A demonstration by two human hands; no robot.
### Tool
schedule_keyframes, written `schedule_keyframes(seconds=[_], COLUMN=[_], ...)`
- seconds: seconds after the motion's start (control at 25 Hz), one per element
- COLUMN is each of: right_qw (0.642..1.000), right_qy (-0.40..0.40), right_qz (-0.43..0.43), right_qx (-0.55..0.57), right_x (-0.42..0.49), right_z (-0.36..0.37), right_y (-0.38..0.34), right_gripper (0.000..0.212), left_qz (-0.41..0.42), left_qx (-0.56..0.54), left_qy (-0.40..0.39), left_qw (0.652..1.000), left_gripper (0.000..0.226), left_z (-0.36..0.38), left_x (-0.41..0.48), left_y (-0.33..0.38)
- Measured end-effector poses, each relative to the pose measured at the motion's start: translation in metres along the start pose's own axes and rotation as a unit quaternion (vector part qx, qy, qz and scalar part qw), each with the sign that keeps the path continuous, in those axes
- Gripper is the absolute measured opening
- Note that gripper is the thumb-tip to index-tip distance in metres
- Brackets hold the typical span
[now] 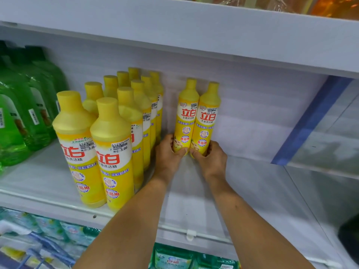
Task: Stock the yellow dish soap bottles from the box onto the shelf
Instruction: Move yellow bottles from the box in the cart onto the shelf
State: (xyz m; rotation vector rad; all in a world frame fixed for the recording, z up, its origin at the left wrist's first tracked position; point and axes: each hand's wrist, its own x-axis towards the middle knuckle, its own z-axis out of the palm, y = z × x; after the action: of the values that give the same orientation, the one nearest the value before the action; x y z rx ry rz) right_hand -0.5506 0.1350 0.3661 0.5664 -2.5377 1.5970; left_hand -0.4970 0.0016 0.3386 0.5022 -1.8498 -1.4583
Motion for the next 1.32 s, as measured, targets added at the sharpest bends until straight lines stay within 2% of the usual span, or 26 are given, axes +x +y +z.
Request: schedule_keyframes(seconds=[0.2,0.28,0.4,0.44,0.56,0.64,0.72,0.84,0.96,1.16,1.32], right_qw=[1.0,0.999,0.999,0.999,0.988,0.973,0.952,0.912,0.895,0.883,0.868], right_qy=[-0.008,-0.017,-0.039,-0.051,-0.097,-0.118,-0.145,-0.191,-0.189,-0.192,-0.212], right_qz=[0.012,0.01,0.002,0.005,-0.003,-0.016,-0.033,-0.051,-0.069,-0.083,-0.106], right_qx=[0.011,0.026,0.017,-0.001,-0.117,-0.198,-0.267,-0.36,-0.399,-0.42,-0.437], right_x=[-0.004,-0.009,-0.022,-0.026,-0.034,-0.04,-0.052,-0.077,-0.117,-0.201,-0.267], right_z=[-0.004,-0.009,-0.024,-0.031,-0.058,-0.08,-0.104,-0.127,-0.143,-0.141,-0.103], right_y=[-0.008,-0.01,-0.011,-0.012,-0.021,-0.036,-0.056,-0.082,-0.105,-0.145,-0.173], right_gripper=[0.052,0.044,0.031,0.037,0.073,0.078,0.078,0.078,0.075,0.074,0.075], left_qz=[-0.022,-0.036,-0.045,-0.049,-0.047,-0.042,-0.005,0.068,0.112,0.174,0.186], left_qx=[0.001,0.008,0.049,0.076,0.203,0.251,0.33,0.472,0.539,0.559,0.571], left_qy=[0.009,0.007,-0.005,-0.019,-0.073,-0.115,-0.167,-0.24,-0.293,-0.317,-0.311], left_qw=[1.0,0.999,0.998,0.996,0.975,0.96,0.929,0.846,0.782,0.746,0.737], left_gripper=[0.054,0.057,0.049,0.05,0.055,0.058,0.06,0.08,0.073,0.074,0.071], left_z=[0.0,-0.003,-0.006,-0.008,-0.023,-0.037,-0.05,-0.065,-0.088,-0.157,-0.236], left_x=[0.0,-0.003,-0.015,-0.019,-0.02,-0.023,-0.035,-0.067,-0.102,-0.166,-0.208], left_y=[0.006,0.008,0.017,0.02,0.031,0.051,0.08,0.127,0.159,0.184,0.179])
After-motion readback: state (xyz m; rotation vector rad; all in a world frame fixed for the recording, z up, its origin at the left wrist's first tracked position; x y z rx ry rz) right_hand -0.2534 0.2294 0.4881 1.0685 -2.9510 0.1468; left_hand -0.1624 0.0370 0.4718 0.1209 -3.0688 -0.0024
